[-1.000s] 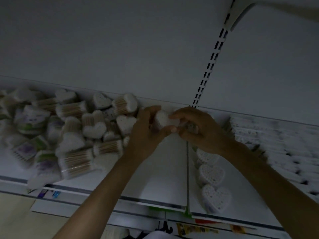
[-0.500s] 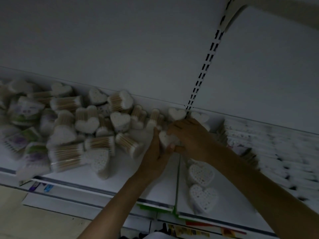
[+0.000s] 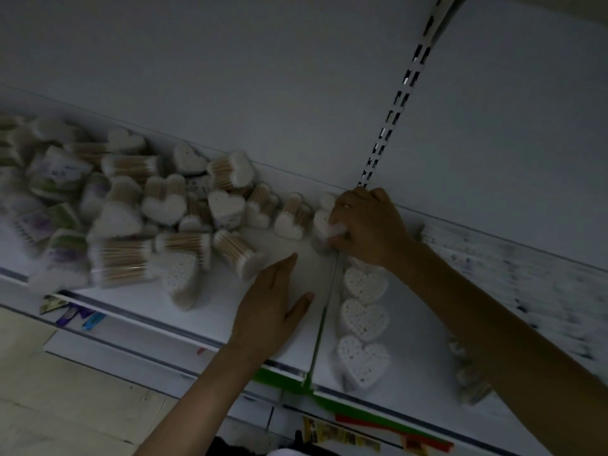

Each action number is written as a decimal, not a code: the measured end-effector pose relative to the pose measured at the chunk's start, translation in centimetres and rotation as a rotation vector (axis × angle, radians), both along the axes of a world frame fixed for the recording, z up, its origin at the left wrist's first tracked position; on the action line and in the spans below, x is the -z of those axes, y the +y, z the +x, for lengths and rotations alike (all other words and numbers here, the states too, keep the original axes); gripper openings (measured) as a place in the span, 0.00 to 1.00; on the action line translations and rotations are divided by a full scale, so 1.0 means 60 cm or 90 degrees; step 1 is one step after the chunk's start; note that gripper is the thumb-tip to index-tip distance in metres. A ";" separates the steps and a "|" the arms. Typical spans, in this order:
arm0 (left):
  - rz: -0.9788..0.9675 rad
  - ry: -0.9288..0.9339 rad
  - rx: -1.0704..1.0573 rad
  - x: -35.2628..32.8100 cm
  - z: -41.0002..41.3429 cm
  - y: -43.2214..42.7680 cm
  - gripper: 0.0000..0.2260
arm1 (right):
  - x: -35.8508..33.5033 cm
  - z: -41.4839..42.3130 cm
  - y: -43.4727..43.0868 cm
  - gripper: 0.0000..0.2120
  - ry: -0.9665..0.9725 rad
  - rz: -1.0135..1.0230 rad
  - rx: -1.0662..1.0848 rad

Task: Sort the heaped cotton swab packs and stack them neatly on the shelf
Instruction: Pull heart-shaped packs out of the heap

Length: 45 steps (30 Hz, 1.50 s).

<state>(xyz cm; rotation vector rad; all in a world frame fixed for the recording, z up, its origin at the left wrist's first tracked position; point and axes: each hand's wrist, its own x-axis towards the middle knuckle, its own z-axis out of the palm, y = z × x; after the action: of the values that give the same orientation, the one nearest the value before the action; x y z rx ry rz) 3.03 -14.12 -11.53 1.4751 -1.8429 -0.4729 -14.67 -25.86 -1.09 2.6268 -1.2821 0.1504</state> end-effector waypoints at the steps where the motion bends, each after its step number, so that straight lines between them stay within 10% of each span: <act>1: -0.023 -0.037 -0.021 0.002 0.004 0.003 0.31 | -0.003 0.000 0.001 0.18 0.003 -0.004 0.011; 10: -0.049 -0.118 -0.040 0.011 0.006 -0.001 0.25 | -0.009 0.047 -0.005 0.20 -0.066 -0.027 -0.004; 19: -0.027 -0.122 -0.049 0.021 0.007 -0.003 0.23 | 0.014 0.155 -0.067 0.20 0.218 0.072 0.012; 31: -0.091 0.009 -0.109 0.001 0.005 0.016 0.24 | -0.099 0.087 0.025 0.23 -0.058 0.373 -0.029; 38: -0.099 0.098 -0.018 -0.009 0.003 0.021 0.28 | -0.080 0.083 0.061 0.25 -0.015 0.533 -0.018; 45: -0.109 -0.041 -0.138 0.003 0.007 0.016 0.24 | -0.035 0.081 0.121 0.15 -0.014 0.179 -0.070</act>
<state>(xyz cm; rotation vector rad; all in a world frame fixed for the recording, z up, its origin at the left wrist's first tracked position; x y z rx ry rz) 3.44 -13.18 -11.70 1.5641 -1.7015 -0.1614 -9.79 -18.59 1.02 2.9413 -1.2469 0.0174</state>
